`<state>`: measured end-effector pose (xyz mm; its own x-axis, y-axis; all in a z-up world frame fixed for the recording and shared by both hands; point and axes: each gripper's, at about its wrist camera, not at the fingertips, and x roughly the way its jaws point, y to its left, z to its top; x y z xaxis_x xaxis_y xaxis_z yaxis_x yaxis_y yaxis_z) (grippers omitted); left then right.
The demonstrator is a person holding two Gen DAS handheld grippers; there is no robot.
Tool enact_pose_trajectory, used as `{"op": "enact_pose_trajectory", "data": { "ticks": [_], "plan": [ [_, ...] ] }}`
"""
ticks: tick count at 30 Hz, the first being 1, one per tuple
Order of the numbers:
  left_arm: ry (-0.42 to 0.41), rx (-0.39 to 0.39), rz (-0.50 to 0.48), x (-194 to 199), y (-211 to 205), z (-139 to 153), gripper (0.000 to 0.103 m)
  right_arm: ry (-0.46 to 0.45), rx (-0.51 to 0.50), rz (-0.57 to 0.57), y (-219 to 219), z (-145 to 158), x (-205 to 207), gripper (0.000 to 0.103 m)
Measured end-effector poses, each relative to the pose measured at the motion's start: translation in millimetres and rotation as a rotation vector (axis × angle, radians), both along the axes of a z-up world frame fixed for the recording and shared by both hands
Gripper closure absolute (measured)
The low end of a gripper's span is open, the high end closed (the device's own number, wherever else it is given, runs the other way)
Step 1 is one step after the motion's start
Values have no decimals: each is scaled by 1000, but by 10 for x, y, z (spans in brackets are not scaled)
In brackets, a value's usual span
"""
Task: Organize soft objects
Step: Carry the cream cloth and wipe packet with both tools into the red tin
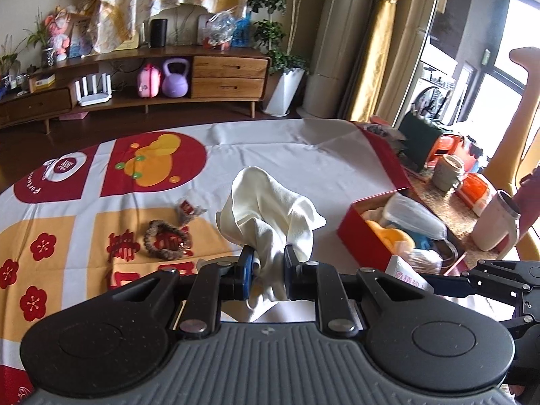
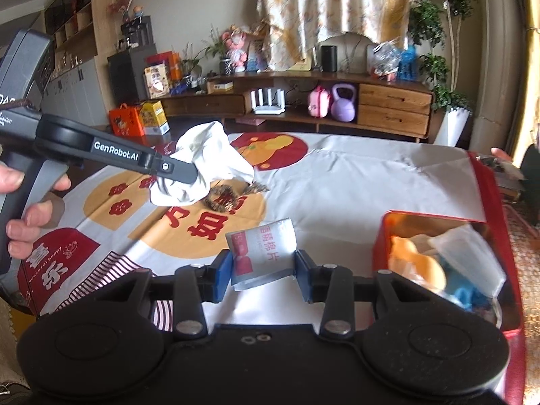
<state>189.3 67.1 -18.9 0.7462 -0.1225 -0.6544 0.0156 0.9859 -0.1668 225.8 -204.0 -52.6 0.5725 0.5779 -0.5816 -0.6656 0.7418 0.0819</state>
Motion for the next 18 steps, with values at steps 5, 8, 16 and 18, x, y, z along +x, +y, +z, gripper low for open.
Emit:
{"op": "enact_pose_trajectory", "data": {
  "ticks": [5, 8, 16, 18],
  "plan": [
    [-20, -1, -44, -27, -306, 142, 85, -16, 22, -45, -255, 92, -20, 63],
    [-30, 0, -76, -22, -505, 210, 85, -29, 28, -67, -398, 133, -44, 63],
    [-30, 3, -156, 61, -1064, 265, 85, -47, 43, -124, -790, 192, -4, 63],
    [-27, 6, -176, 90, -1203, 251, 85, -46, 43, -141, -895, 173, 1, 63]
  ]
}}
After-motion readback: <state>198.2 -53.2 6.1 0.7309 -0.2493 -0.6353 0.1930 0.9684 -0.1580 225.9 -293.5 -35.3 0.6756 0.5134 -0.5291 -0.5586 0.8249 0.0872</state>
